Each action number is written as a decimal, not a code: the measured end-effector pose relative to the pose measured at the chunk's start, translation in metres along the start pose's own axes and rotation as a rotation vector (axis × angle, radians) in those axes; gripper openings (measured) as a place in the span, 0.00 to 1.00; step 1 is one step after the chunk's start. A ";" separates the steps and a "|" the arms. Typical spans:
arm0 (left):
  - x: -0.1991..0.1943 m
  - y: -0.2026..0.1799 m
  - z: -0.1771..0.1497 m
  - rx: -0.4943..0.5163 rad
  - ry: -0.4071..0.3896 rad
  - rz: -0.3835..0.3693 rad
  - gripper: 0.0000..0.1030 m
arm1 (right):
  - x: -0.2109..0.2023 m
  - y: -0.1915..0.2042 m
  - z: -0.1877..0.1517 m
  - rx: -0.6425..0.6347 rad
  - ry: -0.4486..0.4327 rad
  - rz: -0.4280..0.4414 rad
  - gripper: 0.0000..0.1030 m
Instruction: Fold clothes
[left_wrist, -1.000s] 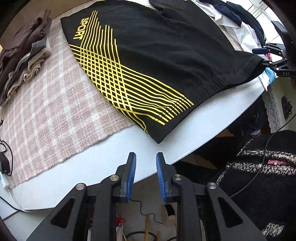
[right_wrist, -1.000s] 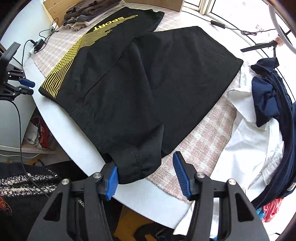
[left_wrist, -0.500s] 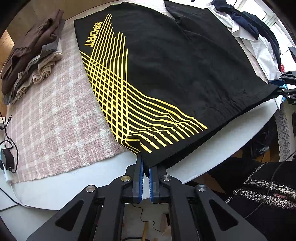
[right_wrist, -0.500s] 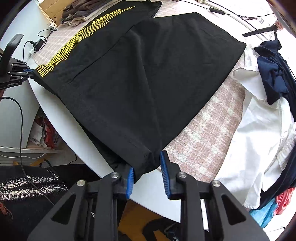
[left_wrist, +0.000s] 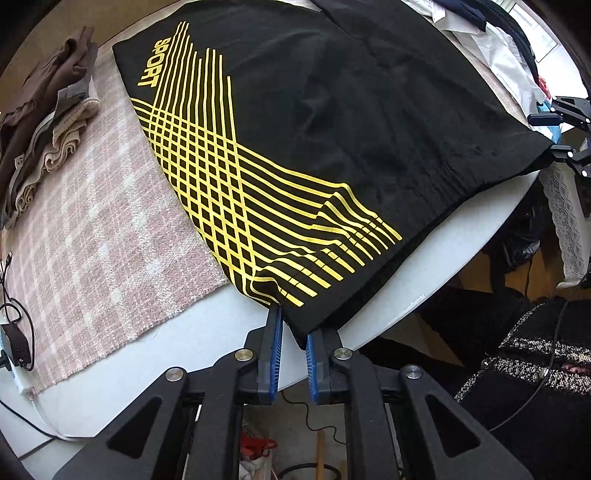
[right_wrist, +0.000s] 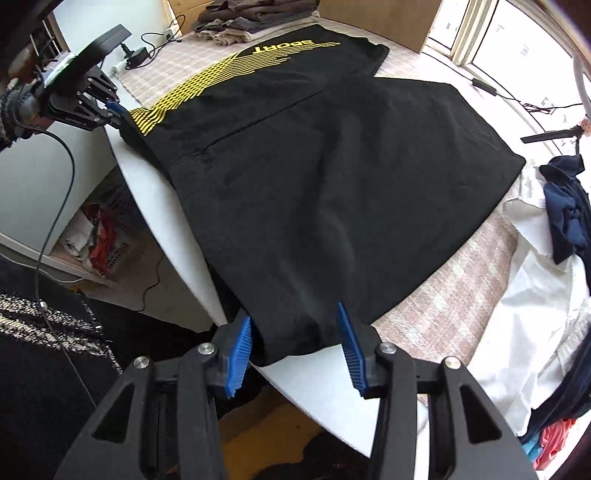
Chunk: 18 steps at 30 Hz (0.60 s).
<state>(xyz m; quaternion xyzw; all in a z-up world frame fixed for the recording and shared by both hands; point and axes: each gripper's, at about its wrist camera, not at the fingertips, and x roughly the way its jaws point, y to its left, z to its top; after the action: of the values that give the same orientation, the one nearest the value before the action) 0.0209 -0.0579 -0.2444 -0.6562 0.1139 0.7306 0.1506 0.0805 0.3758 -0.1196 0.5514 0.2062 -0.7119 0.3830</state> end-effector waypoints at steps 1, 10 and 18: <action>-0.001 0.001 0.001 0.000 -0.004 -0.001 0.12 | 0.002 0.002 -0.002 0.023 0.011 0.072 0.42; -0.029 0.013 -0.010 -0.001 -0.038 0.013 0.16 | -0.070 -0.029 -0.009 0.212 -0.161 0.111 0.42; -0.053 -0.037 -0.044 -0.042 -0.159 -0.005 0.17 | -0.118 -0.160 0.040 0.424 -0.244 -0.135 0.42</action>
<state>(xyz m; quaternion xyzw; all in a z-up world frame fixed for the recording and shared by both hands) 0.0801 -0.0431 -0.1951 -0.5992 0.0845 0.7824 0.1471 -0.0571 0.4841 -0.0169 0.5144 0.0411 -0.8243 0.2326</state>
